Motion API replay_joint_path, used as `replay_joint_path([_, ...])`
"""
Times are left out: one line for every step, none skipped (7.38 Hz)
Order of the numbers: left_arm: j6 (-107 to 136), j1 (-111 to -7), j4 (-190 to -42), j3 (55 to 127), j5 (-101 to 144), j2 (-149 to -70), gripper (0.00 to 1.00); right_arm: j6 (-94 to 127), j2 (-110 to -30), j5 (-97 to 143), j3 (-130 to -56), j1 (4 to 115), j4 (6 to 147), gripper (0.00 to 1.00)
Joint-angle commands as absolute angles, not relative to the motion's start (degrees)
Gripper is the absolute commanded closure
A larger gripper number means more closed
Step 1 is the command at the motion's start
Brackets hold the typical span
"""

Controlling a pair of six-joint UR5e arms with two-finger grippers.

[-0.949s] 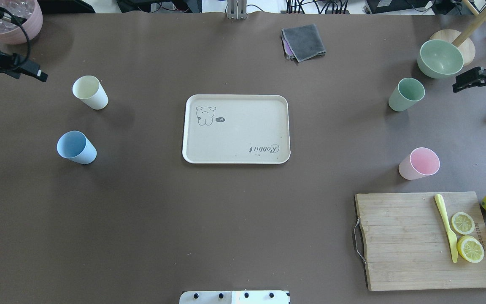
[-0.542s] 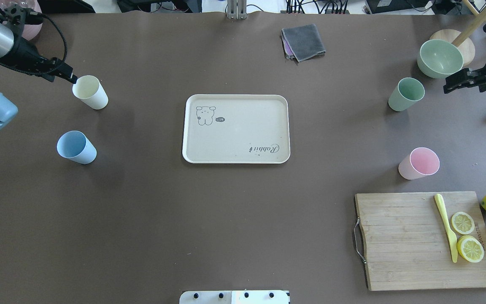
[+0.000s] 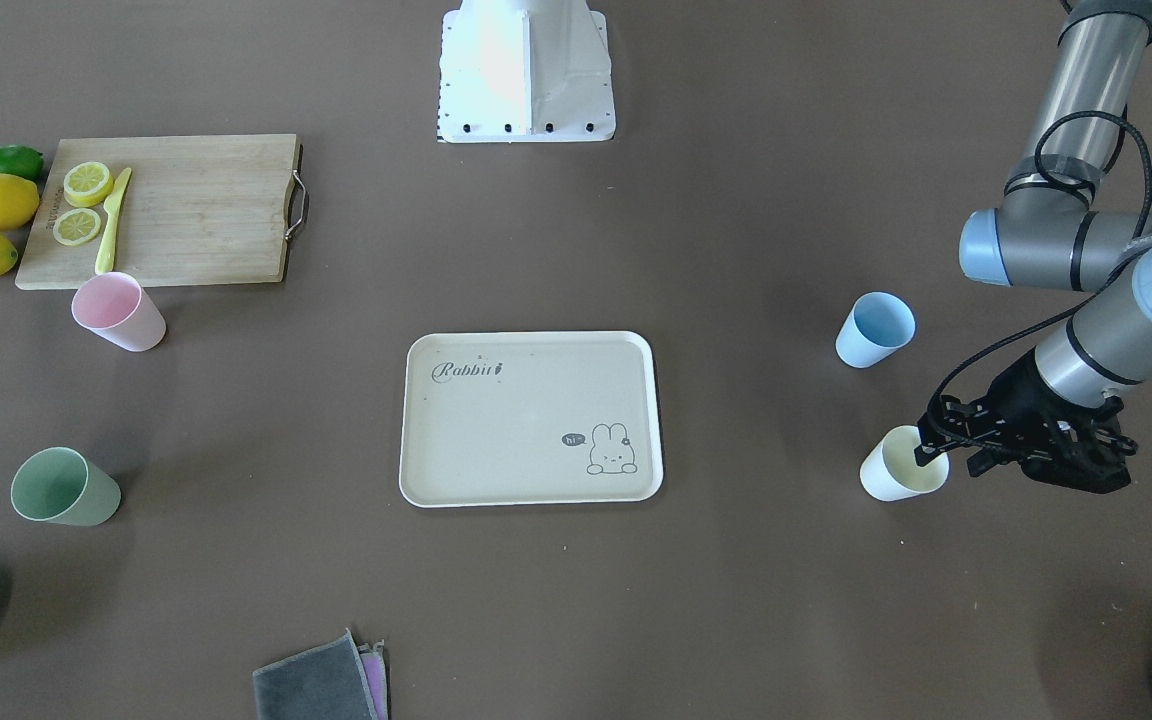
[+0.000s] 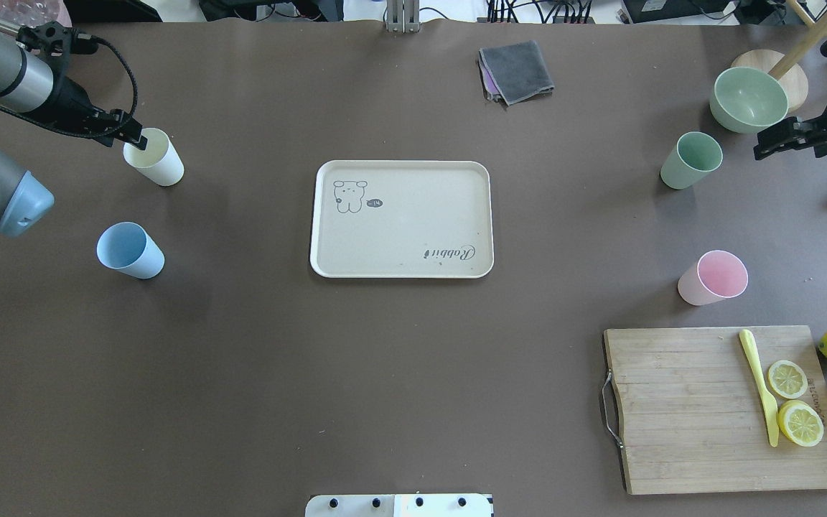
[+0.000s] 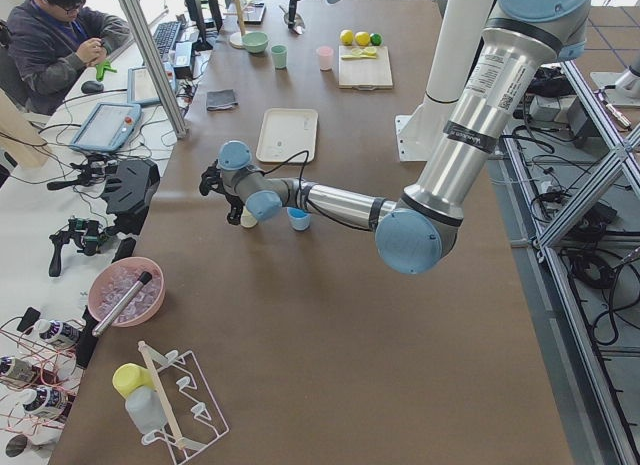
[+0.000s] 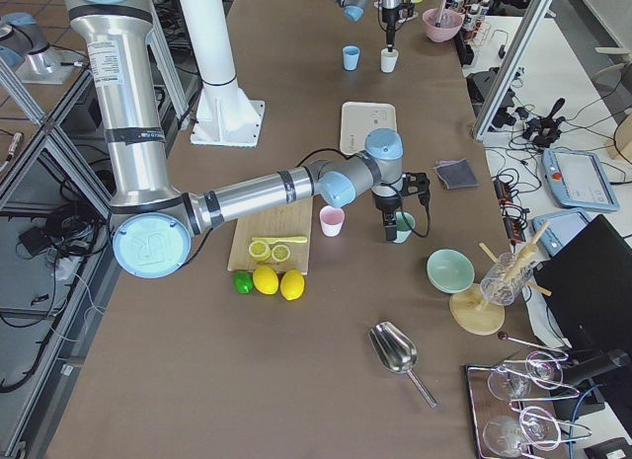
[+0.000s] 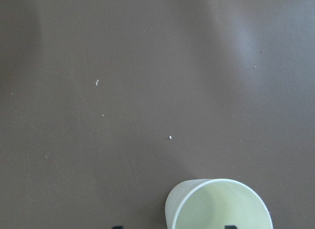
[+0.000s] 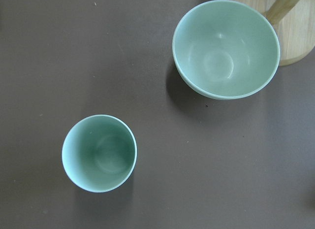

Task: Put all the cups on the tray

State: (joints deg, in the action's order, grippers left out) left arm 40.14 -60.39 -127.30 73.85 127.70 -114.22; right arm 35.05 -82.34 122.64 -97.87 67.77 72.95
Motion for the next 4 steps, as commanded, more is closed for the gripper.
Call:
replay_joint_path([40.4, -58.5, -128.1, 73.4, 125.3, -114.0, 0.82, 35.1, -82.4, 122.6, -97.9, 67.8, 72.9, 0.00])
replay_joint_path([40.4, -58.5, -128.1, 73.5, 125.2, -113.9, 1.00, 35.1, -82.4, 122.6, -97.9, 67.8, 72.9, 0.00])
replay_joint_path([41.6, -58.5, -128.1, 73.9, 125.2, -114.3, 1.00, 35.1, -82.5, 122.6, -97.9, 67.8, 72.9, 0.00])
replay_joint_path([47.1, -58.4, -127.4, 74.7, 125.3, -116.4, 1.00, 35.1, -82.7, 122.7, -98.0, 67.8, 72.9, 0.00])
